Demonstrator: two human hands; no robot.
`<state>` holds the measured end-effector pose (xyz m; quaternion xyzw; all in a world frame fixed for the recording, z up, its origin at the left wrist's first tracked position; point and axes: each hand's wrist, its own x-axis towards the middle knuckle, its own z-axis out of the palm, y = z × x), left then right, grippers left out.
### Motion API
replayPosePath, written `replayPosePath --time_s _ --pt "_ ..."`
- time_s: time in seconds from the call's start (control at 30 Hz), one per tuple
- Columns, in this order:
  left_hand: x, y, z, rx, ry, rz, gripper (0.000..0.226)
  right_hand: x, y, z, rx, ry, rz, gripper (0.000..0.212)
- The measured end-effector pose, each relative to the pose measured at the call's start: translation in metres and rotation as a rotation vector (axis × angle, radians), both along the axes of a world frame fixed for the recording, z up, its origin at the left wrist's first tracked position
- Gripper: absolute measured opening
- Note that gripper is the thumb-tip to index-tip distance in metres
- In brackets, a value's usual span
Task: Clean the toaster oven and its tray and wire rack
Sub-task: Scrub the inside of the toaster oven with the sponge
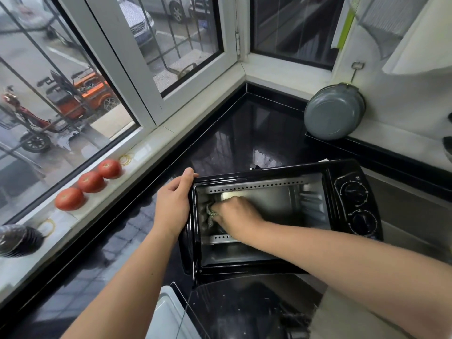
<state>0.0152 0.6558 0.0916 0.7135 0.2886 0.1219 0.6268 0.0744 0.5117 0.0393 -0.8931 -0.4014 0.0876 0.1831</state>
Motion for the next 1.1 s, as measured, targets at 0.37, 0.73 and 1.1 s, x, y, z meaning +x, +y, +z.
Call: replayPosePath --time_s 0.37,0.73,1.1 --pt "0.004 0.002 -0.002 0.021 0.001 0.015 0.039 -0.008 -0.009 0.018 0.103 -0.23 0.177 0.017" --pt "0.008 0.007 -0.008 0.023 0.007 -0.007 0.048 0.046 0.017 -0.052 -0.319 -0.208 0.143 0.029" --pt "0.004 0.006 -0.008 -0.005 -0.012 -0.001 0.047 0.048 0.023 -0.057 -0.285 0.42 -0.467 0.04"
